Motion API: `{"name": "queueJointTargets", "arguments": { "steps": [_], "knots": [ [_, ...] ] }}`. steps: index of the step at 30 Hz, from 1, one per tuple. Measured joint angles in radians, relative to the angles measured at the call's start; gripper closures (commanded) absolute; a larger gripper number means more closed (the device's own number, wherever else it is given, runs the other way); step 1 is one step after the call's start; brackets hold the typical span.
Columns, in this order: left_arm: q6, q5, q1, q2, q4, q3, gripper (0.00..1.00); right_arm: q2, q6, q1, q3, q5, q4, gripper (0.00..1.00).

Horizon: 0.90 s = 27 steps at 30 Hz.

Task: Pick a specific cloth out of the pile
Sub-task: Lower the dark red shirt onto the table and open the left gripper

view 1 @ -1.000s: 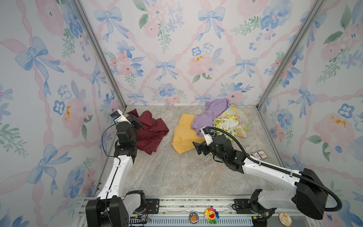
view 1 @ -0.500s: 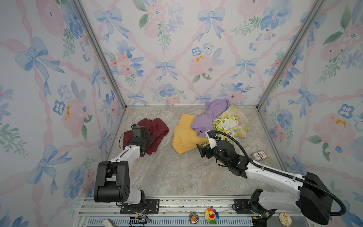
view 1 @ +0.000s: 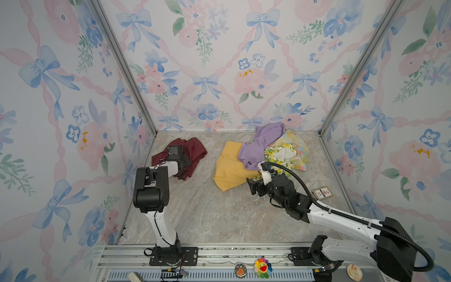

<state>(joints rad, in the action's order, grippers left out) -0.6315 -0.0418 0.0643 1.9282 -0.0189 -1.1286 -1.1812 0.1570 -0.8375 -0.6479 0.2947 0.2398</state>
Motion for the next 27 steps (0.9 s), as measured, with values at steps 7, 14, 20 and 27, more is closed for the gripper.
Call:
{"name": "queueJointTargets", "arguments": {
  "steps": [7,14,20,27],
  "knots": [
    [0.003,0.01,0.034,0.083,0.035,-0.13,1.0,-0.014,-0.001,0.026,0.0,0.002,-0.003,0.03],
    [0.0,0.014,0.028,0.085,0.044,-0.131,0.91,-0.057,-0.003,0.06,-0.024,-0.001,-0.022,0.03],
    [-0.013,0.026,0.024,0.085,0.043,-0.132,0.51,-0.068,-0.003,0.096,-0.093,-0.006,-0.106,0.03],
    [-0.01,0.02,0.015,-0.013,0.06,-0.092,0.33,-0.03,0.005,0.125,-0.157,0.006,-0.214,0.03]
  ]
}}
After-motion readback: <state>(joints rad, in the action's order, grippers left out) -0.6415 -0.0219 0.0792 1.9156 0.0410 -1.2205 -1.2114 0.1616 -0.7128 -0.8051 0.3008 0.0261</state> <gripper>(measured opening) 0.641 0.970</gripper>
